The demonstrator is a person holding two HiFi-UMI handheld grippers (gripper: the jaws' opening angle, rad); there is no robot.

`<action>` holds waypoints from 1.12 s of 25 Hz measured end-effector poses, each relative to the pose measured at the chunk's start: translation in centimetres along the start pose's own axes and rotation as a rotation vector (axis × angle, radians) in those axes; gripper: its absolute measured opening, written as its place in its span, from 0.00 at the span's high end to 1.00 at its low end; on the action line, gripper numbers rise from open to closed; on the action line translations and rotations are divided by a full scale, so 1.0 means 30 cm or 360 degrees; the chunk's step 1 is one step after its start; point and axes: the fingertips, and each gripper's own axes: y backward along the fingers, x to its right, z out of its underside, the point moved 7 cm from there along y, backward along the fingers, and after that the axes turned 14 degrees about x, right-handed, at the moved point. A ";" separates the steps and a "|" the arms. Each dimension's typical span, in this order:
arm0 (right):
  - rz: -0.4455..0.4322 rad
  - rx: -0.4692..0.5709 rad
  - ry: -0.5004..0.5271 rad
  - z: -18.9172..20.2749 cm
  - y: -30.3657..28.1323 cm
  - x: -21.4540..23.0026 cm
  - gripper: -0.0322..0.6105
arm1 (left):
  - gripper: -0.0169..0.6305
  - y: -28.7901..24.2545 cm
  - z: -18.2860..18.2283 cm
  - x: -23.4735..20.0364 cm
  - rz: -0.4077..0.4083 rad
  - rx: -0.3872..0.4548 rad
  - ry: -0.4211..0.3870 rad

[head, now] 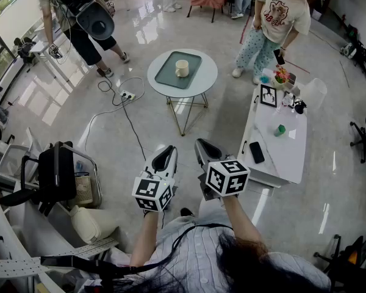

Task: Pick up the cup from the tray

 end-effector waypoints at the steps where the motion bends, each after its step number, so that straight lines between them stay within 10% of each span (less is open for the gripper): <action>1: 0.0004 -0.0001 0.0004 0.002 -0.003 0.003 0.90 | 0.95 -0.001 0.006 -0.005 0.0000 -0.0004 0.0003; 28: 0.0015 -0.0099 0.0018 -0.068 -0.511 0.324 0.90 | 0.95 -0.487 0.109 -0.295 0.0025 -0.0090 0.0035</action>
